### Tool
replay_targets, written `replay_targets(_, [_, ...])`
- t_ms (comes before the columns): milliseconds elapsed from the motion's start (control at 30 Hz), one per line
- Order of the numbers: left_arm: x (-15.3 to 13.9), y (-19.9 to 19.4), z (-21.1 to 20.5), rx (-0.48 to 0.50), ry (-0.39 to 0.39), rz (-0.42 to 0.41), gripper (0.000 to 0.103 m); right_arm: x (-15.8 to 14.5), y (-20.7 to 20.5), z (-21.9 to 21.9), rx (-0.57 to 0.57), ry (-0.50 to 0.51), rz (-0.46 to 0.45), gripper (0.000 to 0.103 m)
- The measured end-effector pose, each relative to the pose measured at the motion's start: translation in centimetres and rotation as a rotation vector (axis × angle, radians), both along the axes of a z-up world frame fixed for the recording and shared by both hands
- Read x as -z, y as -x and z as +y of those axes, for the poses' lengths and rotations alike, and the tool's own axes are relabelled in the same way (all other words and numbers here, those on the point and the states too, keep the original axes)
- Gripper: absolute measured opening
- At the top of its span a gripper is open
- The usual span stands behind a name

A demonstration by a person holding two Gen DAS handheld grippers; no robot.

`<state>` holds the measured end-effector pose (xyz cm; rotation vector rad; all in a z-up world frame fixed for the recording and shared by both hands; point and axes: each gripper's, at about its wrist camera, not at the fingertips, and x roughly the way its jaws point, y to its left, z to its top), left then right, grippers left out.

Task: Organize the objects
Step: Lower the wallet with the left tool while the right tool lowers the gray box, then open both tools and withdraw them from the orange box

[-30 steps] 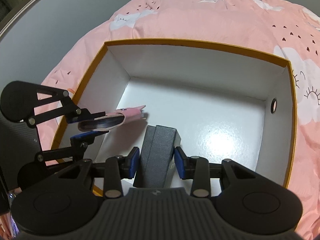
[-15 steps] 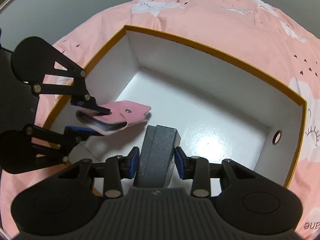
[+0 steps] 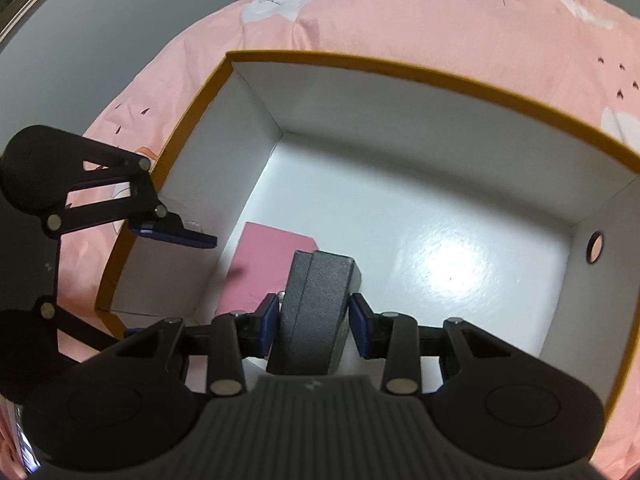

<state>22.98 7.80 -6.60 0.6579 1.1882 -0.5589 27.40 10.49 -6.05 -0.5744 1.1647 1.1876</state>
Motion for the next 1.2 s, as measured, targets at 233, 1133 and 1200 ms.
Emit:
replay_targets(233, [0.0, 0.0, 0.4, -0.036, 0.004, -0.014, 0.062, 1.2, -0.5, 0.4, 0.080, 0.004, 0.164, 0.040])
replay_targets(1133, [-0.3, 0.6, 0.0, -0.060, 0.035, -0.053, 0.059, 4.2, -1.8, -0.7, 0.135, 0.197, 0.162, 0.040])
replay_targets(1200, [-0.3, 0.7, 0.0, -0.063, 0.039, -0.055, 0.059, 4.0, -1.6, -0.5, 0.130, 0.197, 0.161, 0.040])
